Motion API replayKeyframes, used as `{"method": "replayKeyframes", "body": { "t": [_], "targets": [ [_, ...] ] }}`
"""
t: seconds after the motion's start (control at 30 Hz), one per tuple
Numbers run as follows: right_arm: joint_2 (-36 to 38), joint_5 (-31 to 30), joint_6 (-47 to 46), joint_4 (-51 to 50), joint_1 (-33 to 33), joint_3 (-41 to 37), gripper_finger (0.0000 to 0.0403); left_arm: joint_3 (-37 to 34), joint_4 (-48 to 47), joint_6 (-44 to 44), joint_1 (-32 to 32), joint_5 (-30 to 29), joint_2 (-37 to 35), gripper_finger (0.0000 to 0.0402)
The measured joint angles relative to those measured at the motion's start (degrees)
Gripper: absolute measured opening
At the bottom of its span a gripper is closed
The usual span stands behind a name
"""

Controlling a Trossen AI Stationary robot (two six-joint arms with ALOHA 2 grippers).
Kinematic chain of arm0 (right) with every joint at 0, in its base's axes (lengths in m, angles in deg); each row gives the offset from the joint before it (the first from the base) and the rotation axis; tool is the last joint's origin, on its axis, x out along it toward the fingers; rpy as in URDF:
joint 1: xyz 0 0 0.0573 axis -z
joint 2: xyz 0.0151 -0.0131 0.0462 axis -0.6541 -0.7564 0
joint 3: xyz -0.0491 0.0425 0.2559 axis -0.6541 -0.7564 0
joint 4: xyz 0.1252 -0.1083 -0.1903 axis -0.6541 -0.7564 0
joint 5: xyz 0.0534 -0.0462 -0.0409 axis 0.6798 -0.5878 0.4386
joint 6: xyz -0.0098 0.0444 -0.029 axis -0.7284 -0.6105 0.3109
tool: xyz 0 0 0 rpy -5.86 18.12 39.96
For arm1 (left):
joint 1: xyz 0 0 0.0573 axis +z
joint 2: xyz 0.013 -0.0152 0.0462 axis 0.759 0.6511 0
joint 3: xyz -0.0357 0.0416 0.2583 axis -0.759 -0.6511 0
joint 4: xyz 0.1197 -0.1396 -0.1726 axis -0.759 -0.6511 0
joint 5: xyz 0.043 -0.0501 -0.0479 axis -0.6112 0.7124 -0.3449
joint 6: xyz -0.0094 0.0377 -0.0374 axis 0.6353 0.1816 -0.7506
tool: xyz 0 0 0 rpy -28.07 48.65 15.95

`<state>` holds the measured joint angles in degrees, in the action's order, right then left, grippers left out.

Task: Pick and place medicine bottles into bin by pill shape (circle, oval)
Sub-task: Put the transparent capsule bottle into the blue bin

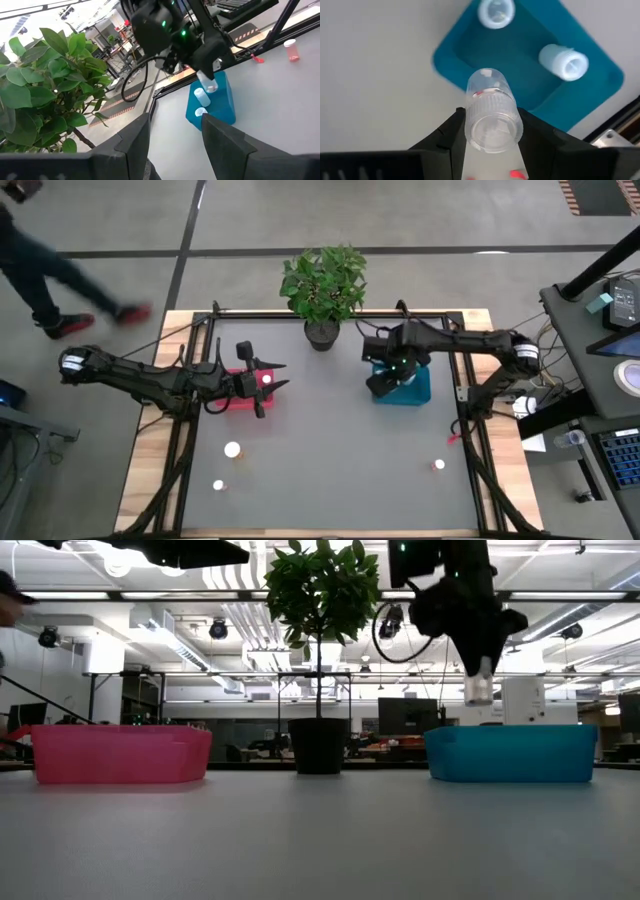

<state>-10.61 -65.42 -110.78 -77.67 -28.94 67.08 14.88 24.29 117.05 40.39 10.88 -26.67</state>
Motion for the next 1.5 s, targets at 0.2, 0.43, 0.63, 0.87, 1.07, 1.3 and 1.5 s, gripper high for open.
{"method": "replayKeyframes", "body": {
  "t": [0.2, 0.43, 0.63, 0.87, 1.07, 1.3, 1.5],
  "targets": [
    [0.0, 0.0, 5.31, 2.6, 5.7, -4.0, 0.0139, -0.02, 0.0, 0.01, 0.0, 0.0, 0.0, 0.016],
    [0.0, 0.02, 9.39, 7.93, 10.39, -7.5, 0.0139, -0.03, 0.0, 0.01, -0.01, 0.0, 0.0, 0.016],
    [0.0, 0.01, 11.04, 10.3, 12.29, -10.36, 0.0139, -0.04, 0.0, 0.01, -0.01, 0.0, 0.0, 0.016],
    [-0.01, 0.02, 12.28, 15.73, 13.05, -14.15, 0.0139, -0.04, 0.0, 0.03, -0.01, 0.0, 0.0, 0.016],
    [-0.02, -0.02, 12.79, 18.62, 14.02, -17.63, 0.0139, -0.04, 0.02, 0.03, 0.01, 0.02, 0.0, 0.016],
    [-0.04, -1.73, 13.06, 22.76, 14.03, -20.14, 0.0139, -0.04, 0.02, 0.1, 0.0, 0.01, 0.0, 0.016],
    [-0.04, -1.97, 13.05, 23.58, 14.03, -21.38, 0.0139, -0.04, 0.03, 0.18, -0.01, 0.02, 0.0, 0.016]
  ]
}}
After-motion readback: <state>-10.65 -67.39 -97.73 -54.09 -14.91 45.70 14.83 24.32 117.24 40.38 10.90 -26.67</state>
